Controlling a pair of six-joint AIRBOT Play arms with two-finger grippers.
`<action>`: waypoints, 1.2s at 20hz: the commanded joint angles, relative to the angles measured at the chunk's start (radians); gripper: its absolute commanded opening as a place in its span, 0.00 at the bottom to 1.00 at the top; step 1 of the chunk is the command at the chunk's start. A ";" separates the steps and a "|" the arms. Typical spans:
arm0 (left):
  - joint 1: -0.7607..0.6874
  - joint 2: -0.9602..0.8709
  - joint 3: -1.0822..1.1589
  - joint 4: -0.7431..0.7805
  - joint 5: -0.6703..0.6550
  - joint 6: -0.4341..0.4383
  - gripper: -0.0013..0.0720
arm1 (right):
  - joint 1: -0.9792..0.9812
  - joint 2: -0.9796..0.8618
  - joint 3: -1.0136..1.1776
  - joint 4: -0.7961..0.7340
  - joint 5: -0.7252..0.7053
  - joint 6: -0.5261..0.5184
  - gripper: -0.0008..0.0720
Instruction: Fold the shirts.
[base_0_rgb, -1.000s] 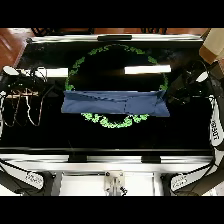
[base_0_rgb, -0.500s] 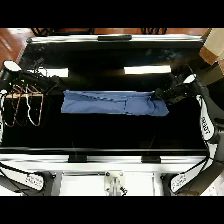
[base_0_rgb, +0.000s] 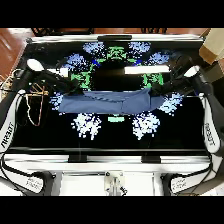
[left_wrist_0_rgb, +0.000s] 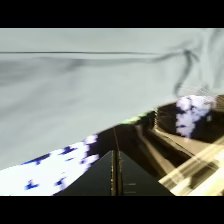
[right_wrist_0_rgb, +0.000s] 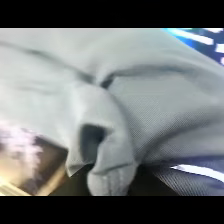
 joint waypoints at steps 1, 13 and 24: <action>-0.106 0.000 0.000 -0.042 0.097 -0.033 0.06 | 0.003 0.122 0.000 0.060 0.028 0.008 0.10; -0.355 -0.096 0.000 -0.046 0.286 -0.063 0.06 | 0.003 0.263 0.000 0.053 0.235 0.118 0.10; -0.518 -0.230 0.000 -0.238 0.410 -0.064 0.06 | 0.007 0.403 0.000 0.071 0.272 0.237 0.10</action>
